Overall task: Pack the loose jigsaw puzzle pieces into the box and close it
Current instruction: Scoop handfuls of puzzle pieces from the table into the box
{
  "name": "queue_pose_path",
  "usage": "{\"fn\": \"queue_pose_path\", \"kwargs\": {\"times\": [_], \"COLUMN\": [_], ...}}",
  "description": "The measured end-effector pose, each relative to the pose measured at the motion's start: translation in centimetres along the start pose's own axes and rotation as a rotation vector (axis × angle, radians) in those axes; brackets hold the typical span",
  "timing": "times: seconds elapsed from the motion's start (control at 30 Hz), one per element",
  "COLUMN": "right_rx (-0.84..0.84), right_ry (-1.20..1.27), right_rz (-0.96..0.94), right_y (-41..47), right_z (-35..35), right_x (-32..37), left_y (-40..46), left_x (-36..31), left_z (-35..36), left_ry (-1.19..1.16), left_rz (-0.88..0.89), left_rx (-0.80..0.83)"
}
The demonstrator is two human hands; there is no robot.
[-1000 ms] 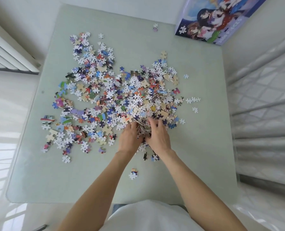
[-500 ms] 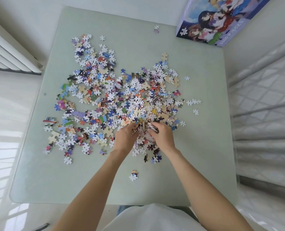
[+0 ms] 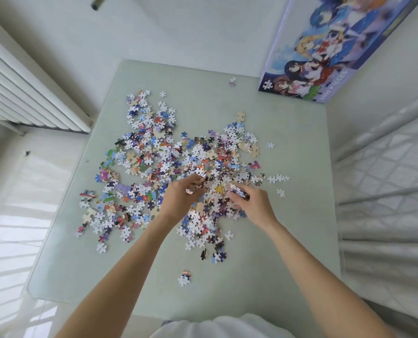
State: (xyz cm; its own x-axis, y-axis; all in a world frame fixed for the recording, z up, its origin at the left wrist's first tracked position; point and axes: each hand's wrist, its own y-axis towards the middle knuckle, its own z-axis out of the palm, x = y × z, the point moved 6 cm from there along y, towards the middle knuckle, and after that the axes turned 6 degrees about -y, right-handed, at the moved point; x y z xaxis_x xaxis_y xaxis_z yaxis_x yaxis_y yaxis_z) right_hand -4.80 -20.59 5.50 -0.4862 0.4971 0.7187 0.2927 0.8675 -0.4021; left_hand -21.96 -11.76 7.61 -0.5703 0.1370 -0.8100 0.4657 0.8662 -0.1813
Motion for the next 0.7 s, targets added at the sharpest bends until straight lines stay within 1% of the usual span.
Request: {"fn": "queue_pose_path", "kwargs": {"times": [0.1,0.2,0.3,0.37,0.43,0.47,0.6,0.7], "right_rx": [0.004,-0.028,-0.114,-0.183,-0.290,-0.316,-0.502,-0.652], "right_ry": [-0.039,0.046,0.132,0.149,0.092,0.071,-0.060,-0.150], "right_rz": [-0.084,-0.178,-0.280,-0.331,-0.401,-0.415,-0.487,-0.529], "right_y": [0.8,2.3,4.8,6.3,7.8,8.4,13.2,16.2], "right_z": [-4.6,-11.2,-19.1,-24.0,-29.7,-31.0,-39.9,-44.0], "right_x": [2.4,5.2,8.4,10.4,12.6,13.4,15.5,16.4], "left_y": [3.5,7.9,12.9,15.9,19.5,20.5,28.0,32.6], "left_x": [-4.5,-10.6,-17.7,-21.9,-26.6,-27.6,-34.7,-38.4], "left_z": [-0.8,-1.8,-3.3,-4.1,-4.3,-4.4,-3.5,-2.9], "left_ry": [-0.029,-0.058,-0.093,-0.129,-0.143,-0.142,-0.139,-0.092], "left_rz": [0.078,0.181,0.326,0.405,0.489,0.509,0.623,0.670], "left_rx": [0.000,0.032,0.019,-0.006,-0.046,-0.060,-0.134,-0.222]}}
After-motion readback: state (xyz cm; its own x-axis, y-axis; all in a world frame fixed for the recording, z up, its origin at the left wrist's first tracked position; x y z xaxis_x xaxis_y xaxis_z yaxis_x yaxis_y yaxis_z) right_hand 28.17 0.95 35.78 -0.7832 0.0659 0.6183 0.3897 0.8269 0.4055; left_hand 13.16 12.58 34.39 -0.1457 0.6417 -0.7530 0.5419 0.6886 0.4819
